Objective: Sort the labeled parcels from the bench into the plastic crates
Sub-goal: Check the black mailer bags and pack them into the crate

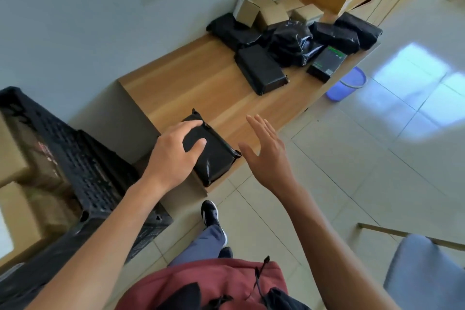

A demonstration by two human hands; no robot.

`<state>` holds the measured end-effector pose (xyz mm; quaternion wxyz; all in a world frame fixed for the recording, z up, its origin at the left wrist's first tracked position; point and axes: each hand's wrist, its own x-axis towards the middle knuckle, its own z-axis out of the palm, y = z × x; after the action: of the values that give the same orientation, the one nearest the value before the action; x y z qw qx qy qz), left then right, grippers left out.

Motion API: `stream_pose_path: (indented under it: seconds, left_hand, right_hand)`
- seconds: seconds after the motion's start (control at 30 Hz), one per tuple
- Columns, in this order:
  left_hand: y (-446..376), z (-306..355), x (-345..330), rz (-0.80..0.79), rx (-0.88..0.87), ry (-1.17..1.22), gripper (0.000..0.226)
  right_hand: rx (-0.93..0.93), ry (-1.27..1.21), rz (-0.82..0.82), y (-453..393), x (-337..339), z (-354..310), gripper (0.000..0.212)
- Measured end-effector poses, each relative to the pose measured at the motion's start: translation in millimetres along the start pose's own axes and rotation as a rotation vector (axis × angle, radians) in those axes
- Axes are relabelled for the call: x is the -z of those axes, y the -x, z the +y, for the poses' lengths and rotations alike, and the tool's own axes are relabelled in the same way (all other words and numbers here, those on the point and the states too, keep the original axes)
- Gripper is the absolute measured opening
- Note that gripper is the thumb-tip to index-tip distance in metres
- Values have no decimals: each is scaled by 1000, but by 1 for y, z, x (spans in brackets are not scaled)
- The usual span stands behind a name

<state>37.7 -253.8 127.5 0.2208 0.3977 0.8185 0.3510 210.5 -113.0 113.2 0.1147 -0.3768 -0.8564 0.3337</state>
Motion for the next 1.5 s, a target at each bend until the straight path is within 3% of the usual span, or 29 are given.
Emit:
stream_pose_path:
  seconds: [0.3,0.57,1.03,1.33,1.5]
  left_hand:
    - [-79,-26,-10,7,117,62,45]
    - [-98,-61,-15,9,297,61,45]
    - [-88,-83,-82,29,956,160,71]
    - [-98,-75,-124,105,993,244,75]
    - [-107,-71,-131,165,1008,248,78]
  right_hand:
    - [9,65,-100,-91,-9,13,64]
    - [46,99,-269,-137,-47,29,62]
    - [-17,222,-844,-198,-109,68,60]
    - [12,195,-1021,-215,-121,79,47]
    - [-24,79,-1064,-220,-115,70,57]
